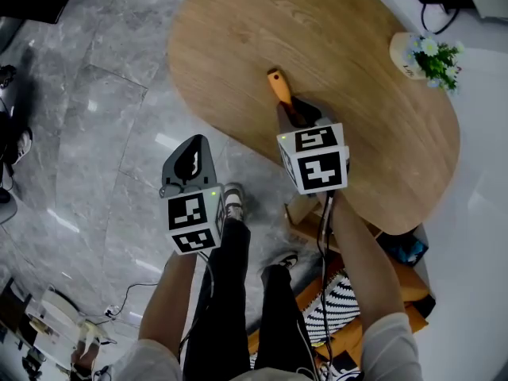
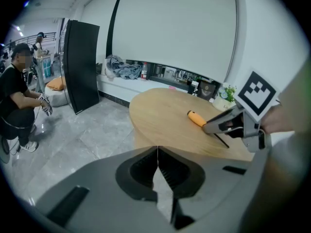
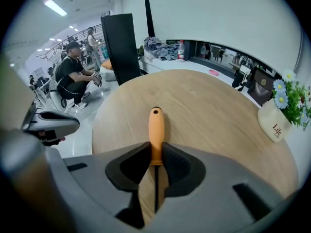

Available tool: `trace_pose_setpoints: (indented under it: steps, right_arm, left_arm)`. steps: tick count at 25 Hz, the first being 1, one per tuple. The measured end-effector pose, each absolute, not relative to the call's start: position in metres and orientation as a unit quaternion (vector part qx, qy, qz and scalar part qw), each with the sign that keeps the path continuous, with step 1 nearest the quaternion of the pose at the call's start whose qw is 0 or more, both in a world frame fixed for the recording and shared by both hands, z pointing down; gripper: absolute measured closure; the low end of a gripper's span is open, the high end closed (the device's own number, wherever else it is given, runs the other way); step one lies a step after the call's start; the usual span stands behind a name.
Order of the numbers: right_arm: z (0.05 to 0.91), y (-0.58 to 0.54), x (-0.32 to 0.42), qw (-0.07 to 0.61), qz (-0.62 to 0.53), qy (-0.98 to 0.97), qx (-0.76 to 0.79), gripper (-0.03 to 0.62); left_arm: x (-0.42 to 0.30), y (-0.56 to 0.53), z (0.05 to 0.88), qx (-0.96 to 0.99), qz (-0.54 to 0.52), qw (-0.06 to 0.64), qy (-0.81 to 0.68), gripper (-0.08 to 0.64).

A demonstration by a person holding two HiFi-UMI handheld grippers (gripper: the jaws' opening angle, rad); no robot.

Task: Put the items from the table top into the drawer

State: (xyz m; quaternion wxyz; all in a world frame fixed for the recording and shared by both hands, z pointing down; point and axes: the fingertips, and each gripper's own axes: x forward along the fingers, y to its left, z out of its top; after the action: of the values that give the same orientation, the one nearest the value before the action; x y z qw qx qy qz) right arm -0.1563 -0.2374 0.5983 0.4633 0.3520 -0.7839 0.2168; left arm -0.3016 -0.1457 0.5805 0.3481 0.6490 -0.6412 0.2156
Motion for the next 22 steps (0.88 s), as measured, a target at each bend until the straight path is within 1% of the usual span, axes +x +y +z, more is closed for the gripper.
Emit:
trace_pose_setpoints:
  steps: [10, 22]
  right_arm:
    - [0.587, -0.216, -0.13, 0.454, 0.225, -0.781, 0.366, 0.526]
    - [0.576, -0.167, -0.066, 0.443, 0.247, -0.77, 0.388, 0.526]
  left_arm:
    - [-0.28, -0.132, 0.577, 0.662, 0.224, 0.342, -0.628, 0.549]
    - [-0.216, -0.102, 0.573, 0.693, 0.241, 0.33, -0.594, 0.549]
